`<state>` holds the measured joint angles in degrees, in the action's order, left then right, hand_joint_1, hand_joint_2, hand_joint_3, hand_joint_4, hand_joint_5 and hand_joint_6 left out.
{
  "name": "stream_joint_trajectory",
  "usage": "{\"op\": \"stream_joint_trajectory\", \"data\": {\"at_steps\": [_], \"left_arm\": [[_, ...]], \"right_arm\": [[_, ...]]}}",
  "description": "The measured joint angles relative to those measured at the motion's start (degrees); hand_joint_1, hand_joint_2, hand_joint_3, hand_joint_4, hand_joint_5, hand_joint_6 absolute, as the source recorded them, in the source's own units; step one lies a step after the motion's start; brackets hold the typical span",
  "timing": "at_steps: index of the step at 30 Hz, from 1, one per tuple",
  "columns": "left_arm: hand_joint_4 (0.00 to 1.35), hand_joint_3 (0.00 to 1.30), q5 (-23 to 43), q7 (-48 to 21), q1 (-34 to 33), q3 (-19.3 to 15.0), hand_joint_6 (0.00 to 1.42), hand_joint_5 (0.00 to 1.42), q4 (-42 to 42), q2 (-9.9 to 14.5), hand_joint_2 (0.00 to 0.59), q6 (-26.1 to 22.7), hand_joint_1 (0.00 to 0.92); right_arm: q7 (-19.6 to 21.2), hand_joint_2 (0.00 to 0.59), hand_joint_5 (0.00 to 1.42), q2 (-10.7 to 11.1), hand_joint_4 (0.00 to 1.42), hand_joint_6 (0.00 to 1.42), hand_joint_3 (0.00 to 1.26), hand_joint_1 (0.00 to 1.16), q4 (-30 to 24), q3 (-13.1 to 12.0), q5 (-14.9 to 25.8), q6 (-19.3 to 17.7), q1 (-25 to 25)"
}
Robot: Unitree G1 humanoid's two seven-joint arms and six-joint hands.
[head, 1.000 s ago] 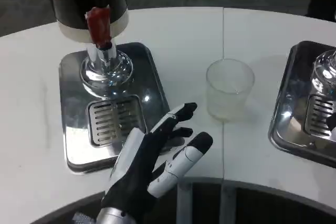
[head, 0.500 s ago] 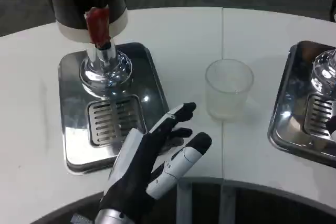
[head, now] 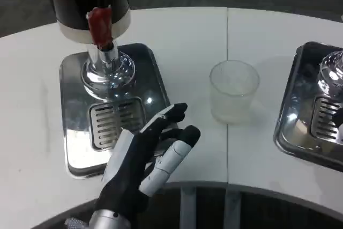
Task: Grasp the cup under the faucet to collect the drink, then remove the cup.
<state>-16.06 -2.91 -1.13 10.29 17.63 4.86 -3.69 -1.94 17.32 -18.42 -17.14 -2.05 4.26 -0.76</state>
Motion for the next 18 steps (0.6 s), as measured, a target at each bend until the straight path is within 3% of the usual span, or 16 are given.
{"op": "stream_joint_trajectory", "data": {"at_steps": [18], "left_arm": [[0.18, 0.22, -0.27, 0.01, 1.54, 0.02, 0.32, 0.29, 2.20, -0.10, 0.038, 0.02, 0.000]], "right_arm": [[-0.02, 0.278, 0.48, -0.57, 0.45, 0.44, 0.33, 0.59, -2.78, 0.37, -0.17, 0.89, -1.91]]}}
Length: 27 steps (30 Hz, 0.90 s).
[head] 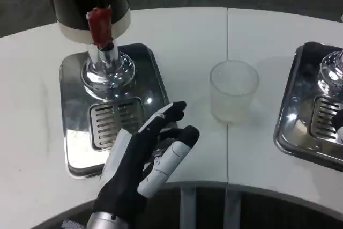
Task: Grasp the cup under the faucet to collect the drink, then remove the cup.
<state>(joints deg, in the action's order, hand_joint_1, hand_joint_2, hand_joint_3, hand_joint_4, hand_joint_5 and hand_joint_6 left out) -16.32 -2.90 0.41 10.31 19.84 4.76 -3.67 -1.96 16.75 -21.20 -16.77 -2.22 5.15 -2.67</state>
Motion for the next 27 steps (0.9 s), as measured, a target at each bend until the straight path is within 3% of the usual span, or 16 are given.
{"op": "stream_joint_trajectory", "data": {"at_steps": [10, 18, 27], "left_arm": [[0.18, 0.21, -0.04, 0.00, 0.47, 0.04, 0.32, 0.29, 0.01, 0.15, 0.037, 0.01, 0.000], [0.07, 0.05, -0.39, 1.09, 1.37, -0.36, 0.31, 0.24, 0.01, 1.00, 0.000, 2.04, 0.000], [0.08, 0.03, -0.41, 1.17, 2.45, -0.42, 0.32, 0.26, 0.85, 2.54, 0.000, 3.61, 0.000]], "right_arm": [[-0.01, 0.280, 0.48, -0.02, 0.44, 0.44, 0.32, 0.58, 0.00, 0.57, -0.68, 0.13, -0.33], [0.10, 0.257, 0.40, -0.33, 0.35, 0.40, 0.28, 0.59, 0.91, 2.03, -2.33, 0.11, -0.24], [1.83, 0.224, 0.36, -1.25, 0.30, 0.36, 0.24, 0.61, 9.68, 3.73, -3.20, -1.86, 4.51]]}}
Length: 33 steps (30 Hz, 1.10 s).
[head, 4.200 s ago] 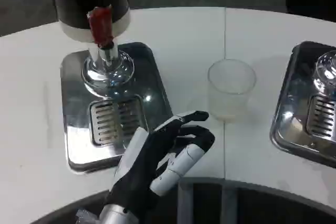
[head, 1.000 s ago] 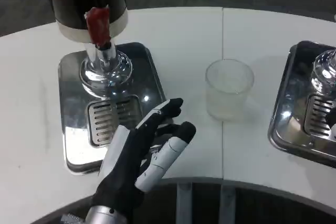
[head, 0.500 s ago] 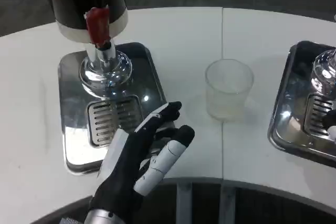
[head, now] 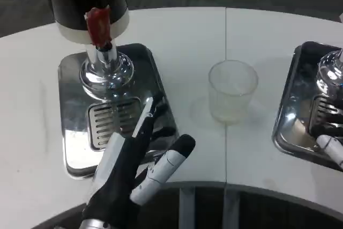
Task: Grasp the cup under the faucet to collect the drink, then remove the cup.
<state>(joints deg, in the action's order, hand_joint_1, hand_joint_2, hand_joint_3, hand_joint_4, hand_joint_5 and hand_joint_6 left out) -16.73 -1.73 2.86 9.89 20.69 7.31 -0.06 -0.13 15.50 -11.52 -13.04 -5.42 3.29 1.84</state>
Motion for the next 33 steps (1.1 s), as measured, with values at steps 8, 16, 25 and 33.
{"op": "stream_joint_trajectory", "data": {"at_steps": [8, 16, 25, 33], "left_arm": [[0.11, 0.05, 0.03, -0.02, 0.92, 0.14, 0.32, 0.27, 0.74, 0.15, 0.006, 0.00, 0.000], [0.12, 0.06, 0.01, -0.06, 1.22, 0.14, 0.32, 0.27, 1.44, 0.46, 0.007, -0.03, 0.000], [0.12, 0.06, -0.07, -0.68, 1.11, 0.21, 0.32, 0.28, 2.47, 0.70, 0.012, -0.94, 0.000], [0.13, 0.07, -1.62, -1.07, 1.28, 0.21, 0.32, 0.28, 4.17, 0.79, 0.012, -2.47, 0.000]], "right_arm": [[2.54, 0.202, 0.32, -0.45, 0.25, 0.29, 0.19, 0.63, 9.60, 1.99, -1.44, -4.22, 8.20], [6.66, 0.180, 0.26, -1.49, 0.17, 0.25, 0.10, 0.60, 21.08, 2.27, -1.96, -11.42, 13.38], [10.13, 0.168, 0.25, -2.74, 0.15, 0.24, 0.08, 0.58, 32.10, 5.19, -3.75, -17.86, 20.56], [12.18, 0.166, 0.23, -2.86, 0.14, 0.22, 0.05, 0.58, 46.16, 6.64, -4.39, -24.61, 28.06]]}}
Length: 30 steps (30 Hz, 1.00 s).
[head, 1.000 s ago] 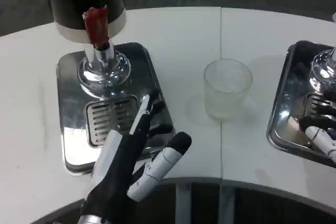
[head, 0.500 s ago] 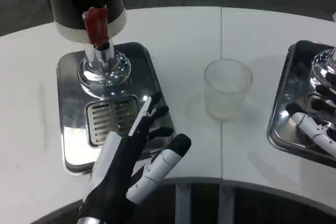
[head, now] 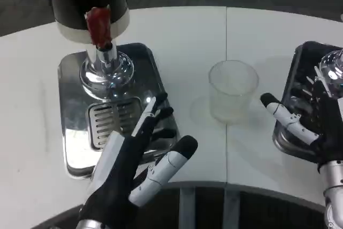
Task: Grasp the cup under the faucet to collect the drink, then remove the cup.
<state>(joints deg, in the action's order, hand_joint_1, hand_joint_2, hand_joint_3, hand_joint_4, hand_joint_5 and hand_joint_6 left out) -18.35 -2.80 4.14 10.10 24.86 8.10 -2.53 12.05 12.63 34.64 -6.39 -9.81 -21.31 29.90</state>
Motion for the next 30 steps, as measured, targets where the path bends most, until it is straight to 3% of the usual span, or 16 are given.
{"op": "stream_joint_trajectory", "data": {"at_steps": [13, 23, 30], "left_arm": [[0.13, 0.07, -0.61, -0.77, 0.86, -0.05, 0.32, 0.28, 2.35, 0.16, 0.012, -2.31, 0.000], [0.13, 0.08, -0.93, -0.89, 0.86, 0.13, 0.33, 0.28, 2.63, 0.14, 0.014, -3.29, 0.000], [0.13, 0.08, -1.77, -0.99, 0.81, 0.20, 0.33, 0.28, 3.25, 0.15, 0.015, -3.86, 0.000]], "right_arm": [[1.53, 0.168, 0.22, 0.99, 0.13, 0.20, 0.00, 0.56, 14.03, 3.39, -1.13, -7.57, 7.70], [1.96, 0.156, 0.21, 0.89, 0.13, 0.18, 0.00, 0.56, 17.23, 5.99, -3.00, -9.88, 8.39], [2.21, 0.159, 0.21, 0.79, 0.13, 0.18, 0.00, 0.56, 22.19, 7.31, -4.46, -10.49, 12.13]]}}
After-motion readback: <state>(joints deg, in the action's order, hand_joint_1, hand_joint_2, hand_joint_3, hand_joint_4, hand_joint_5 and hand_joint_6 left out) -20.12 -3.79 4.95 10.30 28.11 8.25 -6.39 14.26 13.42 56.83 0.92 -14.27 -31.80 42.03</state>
